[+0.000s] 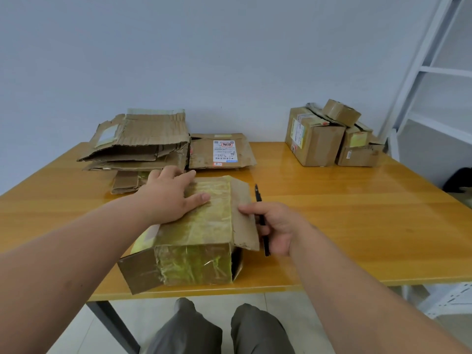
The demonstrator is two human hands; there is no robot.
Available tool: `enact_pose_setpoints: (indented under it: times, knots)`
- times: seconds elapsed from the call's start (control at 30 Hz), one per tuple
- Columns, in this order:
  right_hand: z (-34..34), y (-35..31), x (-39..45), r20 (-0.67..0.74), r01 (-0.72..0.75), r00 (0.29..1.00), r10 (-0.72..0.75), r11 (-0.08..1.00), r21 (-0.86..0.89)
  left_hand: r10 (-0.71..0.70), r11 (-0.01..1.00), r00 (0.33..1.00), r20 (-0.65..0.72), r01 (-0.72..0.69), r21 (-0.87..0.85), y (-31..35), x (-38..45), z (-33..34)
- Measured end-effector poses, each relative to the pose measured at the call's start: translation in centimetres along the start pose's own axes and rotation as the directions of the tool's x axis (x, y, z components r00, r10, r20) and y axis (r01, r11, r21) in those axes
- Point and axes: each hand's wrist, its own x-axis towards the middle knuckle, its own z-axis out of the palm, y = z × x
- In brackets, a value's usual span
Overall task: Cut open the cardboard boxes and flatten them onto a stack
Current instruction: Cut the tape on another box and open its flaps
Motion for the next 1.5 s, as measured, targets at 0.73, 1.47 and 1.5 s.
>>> enact_pose_setpoints:
  times: [0.73,1.47,1.5]
  knots:
    - [0.1,3.4,-3.2,0.341,0.199,0.928,-0.150,0.973,-0.115,0.077,0.996,0.984,0.162,-0.068,-0.064,0.5,-3.3,0.5]
    - [-1.8,3.0,-3.9,0.352,0.118,0.927,-0.132,0.991,0.060,0.046,0.984,0.959,0.279,-0.091,0.151,6.3,-5.9,-1.7]
    - [-2.0,2.9,-3.7,0.319,0.134,0.937,-0.139,0.990,0.040,0.058,0.986,0.957,0.286,-0.100,0.135,6.0,-5.9,-1.9]
